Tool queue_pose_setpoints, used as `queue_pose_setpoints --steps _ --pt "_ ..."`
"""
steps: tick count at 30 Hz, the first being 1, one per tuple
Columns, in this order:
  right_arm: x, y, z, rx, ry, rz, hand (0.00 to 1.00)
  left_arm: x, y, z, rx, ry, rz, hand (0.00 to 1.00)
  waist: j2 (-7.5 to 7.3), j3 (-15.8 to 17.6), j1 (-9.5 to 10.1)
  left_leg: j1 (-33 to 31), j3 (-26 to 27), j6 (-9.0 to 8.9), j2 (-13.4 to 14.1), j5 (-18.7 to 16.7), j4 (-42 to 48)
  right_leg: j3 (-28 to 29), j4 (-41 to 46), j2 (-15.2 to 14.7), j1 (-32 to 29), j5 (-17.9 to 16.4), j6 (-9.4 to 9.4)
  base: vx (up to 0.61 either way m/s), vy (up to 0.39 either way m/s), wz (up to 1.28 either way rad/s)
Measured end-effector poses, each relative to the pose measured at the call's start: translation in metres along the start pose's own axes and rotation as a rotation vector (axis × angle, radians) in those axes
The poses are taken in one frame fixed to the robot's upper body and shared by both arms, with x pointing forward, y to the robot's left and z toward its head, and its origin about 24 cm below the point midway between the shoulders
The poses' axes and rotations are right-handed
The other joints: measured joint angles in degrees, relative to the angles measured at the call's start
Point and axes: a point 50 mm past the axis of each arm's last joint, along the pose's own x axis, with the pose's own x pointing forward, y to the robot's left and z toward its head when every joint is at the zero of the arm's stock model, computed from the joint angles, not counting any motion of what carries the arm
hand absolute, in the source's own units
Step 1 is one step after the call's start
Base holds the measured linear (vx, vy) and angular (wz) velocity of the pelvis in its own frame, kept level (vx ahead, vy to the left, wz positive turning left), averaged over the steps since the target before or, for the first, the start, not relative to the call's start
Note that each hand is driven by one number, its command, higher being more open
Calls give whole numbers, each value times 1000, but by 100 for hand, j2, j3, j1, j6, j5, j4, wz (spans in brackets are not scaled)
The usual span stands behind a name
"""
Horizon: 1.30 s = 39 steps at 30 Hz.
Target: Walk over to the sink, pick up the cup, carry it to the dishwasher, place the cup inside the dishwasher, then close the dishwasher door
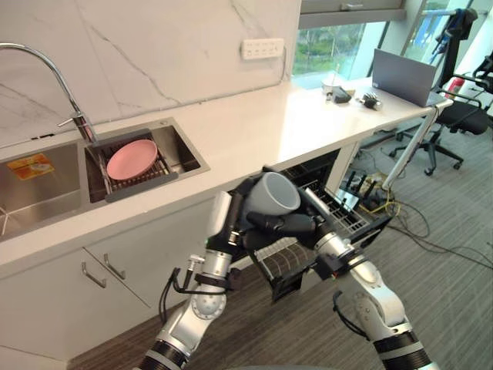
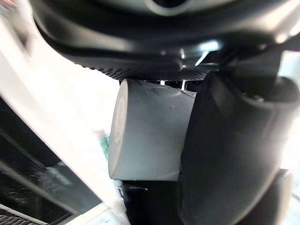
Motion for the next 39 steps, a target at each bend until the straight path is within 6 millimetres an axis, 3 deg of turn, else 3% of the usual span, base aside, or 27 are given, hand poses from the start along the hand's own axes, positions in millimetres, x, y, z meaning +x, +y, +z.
queue_pose_setpoints --steps 14,15,24,29,39 --pt "7 2 1 46 8 -17 0 0 0 2 0 -9 50 0 -31 -29 24 -9 -95 -5 -17 77 -108 -117 -32 -6 8 -1 -2 -7 -4 3" --pt "7 2 1 50 3 -21 0 1 0 2 1 -11 50 100 -41 -35 24 -14 -99 -5 -18 77 -112 -122 -36 -6 11 -1 -1 0 0 0" --pt "13 4 7 140 -130 -177 0 8 -6 8 -56 -22 47 100 -89 -65 31 -41 -193 2 -29 123 -156 -210 -41 -15 36 -1 -1 -10 -5 5" --pt "4 -25 17 169 -219 -396 0 7 -9 10 -88 -19 55 100 -97 -70 101 -10 -274 -1 -42 240 -307 -300 -42 -13 53 -1 -1 -32 -14 8" --pt "-7 -55 34 52 -285 -582 0 -11 23 -16 -140 171 258 100 -100 -70 158 -14 -425 -11 -43 269 -337 -471 -120 -7 176 1 -1 -2 -6 7"
